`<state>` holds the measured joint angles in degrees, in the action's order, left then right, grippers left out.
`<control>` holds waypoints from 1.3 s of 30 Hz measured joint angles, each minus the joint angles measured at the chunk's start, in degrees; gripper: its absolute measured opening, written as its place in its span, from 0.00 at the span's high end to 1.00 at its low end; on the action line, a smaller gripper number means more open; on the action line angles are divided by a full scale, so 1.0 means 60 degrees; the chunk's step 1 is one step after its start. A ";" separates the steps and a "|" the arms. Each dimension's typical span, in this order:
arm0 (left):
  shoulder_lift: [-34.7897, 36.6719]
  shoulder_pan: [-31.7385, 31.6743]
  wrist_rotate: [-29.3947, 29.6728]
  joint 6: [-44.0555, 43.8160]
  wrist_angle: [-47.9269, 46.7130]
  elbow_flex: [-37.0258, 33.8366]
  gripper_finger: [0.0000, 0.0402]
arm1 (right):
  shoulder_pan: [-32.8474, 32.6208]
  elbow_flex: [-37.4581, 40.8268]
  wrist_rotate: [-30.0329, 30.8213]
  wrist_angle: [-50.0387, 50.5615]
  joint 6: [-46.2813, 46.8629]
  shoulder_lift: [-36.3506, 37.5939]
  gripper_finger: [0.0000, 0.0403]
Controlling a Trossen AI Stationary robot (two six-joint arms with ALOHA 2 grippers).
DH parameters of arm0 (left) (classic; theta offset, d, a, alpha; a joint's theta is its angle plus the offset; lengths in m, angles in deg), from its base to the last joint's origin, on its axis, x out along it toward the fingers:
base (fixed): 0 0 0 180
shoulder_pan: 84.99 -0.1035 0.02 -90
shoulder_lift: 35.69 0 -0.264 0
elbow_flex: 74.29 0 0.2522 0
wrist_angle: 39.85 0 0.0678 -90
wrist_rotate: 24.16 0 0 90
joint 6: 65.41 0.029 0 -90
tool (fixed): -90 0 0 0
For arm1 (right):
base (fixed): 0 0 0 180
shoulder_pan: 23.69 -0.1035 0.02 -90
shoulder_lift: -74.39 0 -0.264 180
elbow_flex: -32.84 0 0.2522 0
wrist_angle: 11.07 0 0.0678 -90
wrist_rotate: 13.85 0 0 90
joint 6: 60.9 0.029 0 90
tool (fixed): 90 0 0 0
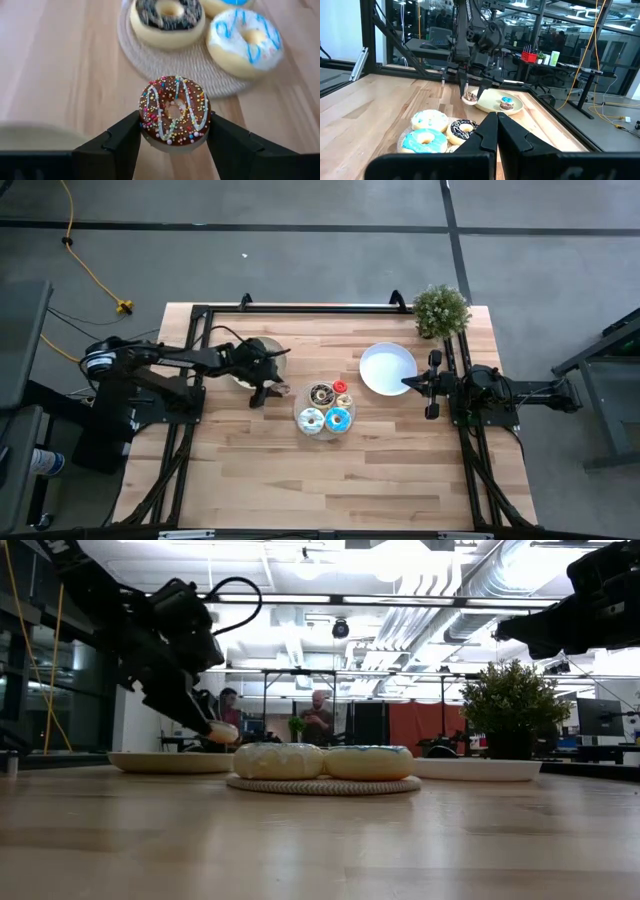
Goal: Pick & Place donuts
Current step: Put the small brown donut on the brown plate
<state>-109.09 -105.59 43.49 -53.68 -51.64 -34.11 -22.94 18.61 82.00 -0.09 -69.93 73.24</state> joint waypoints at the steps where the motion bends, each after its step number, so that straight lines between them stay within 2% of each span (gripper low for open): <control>1: 0.0169 -0.0033 0.0010 -0.0216 -0.0138 -0.0005 0.49 | 0.0000 0.0000 0.0000 0.0002 0.0001 -0.0001 1.00; 12: 0.2129 -0.0463 0.0036 -0.3964 -0.2908 0.0006 0.49 | 0.0000 0.0000 0.0000 0.0000 0.0003 0.0001 1.00; 16: 0.2636 -0.0767 0.0372 -0.5210 -0.4047 0.0006 0.49 | 0.0000 0.0000 0.0000 0.0000 -0.0001 0.0000 1.00; 18: 0.2799 -0.0955 0.0839 -0.5621 -0.4602 0.0009 0.49 | 0.0000 0.0000 0.0000 0.0000 -0.0001 0.0000 1.00; 22: 0.2895 -0.1309 0.2003 -0.6196 -0.5548 0.0006 0.49 | -0.0002 0.0000 0.0000 0.0000 0.0000 0.0001 1.00; 26: 0.2888 -0.1631 0.3093 -0.6505 -0.5860 0.0006 0.49 | 0.0000 0.0000 0.0000 0.0000 -0.0001 0.0001 1.00; 35: 0.2864 -0.2091 0.4880 -0.6265 -0.5792 0.0006 0.49 | -0.0002 0.0000 0.0000 0.0000 0.0001 0.0001 1.00; 39: 0.2812 -0.2068 0.5334 -0.5907 -0.4984 -0.0228 0.49 | 0.0000 0.0000 0.0000 0.0000 0.0001 0.0000 1.00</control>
<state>-92.22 -118.00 75.49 -89.13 -81.54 -35.48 -22.94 18.61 82.00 -0.09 -69.92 73.24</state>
